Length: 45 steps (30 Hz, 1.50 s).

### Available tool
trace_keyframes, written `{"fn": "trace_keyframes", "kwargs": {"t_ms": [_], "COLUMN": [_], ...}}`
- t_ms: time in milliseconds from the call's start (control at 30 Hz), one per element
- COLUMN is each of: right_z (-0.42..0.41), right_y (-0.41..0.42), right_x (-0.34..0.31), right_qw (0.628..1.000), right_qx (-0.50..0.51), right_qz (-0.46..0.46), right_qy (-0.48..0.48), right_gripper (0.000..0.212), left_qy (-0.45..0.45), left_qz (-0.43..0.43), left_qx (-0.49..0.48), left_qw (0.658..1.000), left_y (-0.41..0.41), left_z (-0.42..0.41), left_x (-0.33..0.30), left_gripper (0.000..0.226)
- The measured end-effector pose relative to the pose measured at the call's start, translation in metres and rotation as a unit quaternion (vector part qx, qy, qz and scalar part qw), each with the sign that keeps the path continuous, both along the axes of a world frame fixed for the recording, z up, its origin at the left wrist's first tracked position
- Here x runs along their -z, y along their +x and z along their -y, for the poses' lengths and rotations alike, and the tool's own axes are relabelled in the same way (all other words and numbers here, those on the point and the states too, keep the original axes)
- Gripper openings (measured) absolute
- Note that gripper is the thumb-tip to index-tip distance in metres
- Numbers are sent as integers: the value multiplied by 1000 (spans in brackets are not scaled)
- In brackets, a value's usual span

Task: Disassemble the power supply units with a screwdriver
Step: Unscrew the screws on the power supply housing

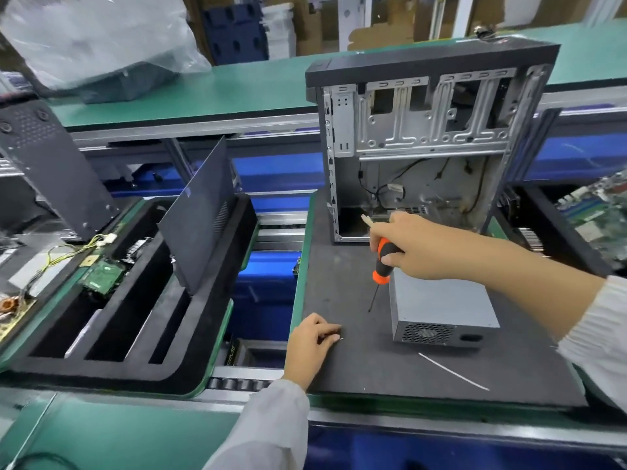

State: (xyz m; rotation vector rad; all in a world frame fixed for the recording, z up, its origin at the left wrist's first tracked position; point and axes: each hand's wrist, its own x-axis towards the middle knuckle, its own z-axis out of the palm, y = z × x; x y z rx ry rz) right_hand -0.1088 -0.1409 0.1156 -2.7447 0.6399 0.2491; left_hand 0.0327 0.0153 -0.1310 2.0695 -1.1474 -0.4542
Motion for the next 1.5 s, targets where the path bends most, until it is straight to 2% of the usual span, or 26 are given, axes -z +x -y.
{"fn": "trace_keyframes", "kwargs": {"t_ms": [133,300,400,500,600,1167,1500], "right_z": [-5,4,12,15,14,8,7], "right_y": [-9,-29,-41,-49,-52,-50,-48], "right_x": [-6,-25,-34,-35,-31,-22,-22], "right_qw": [1000,998,997,996,996,997,997], "right_qx": [20,49,67,79,81,74,70], "right_qz": [13,32,7,-27,-39,4,-7], "right_qy": [8,-5,-29,-30,-26,-13,-15], "right_gripper": [11,9,9,7,9,9,10], "left_qy": [-17,-107,-128,-107,-73,-71,-68], "left_qz": [-46,-91,-72,-88,-80,-65,-66], "left_qx": [7,-32,56,163,206,184,175], "left_qw": [999,990,988,977,973,978,980], "left_y": [7,4,-20,-45,-53,-59,-61], "left_z": [-1,14,43,64,70,66,65], "left_x": [-7,-36,-61,-73,-69,-72,-76], "left_gripper": [23,14,16,28,34,23,21]}}
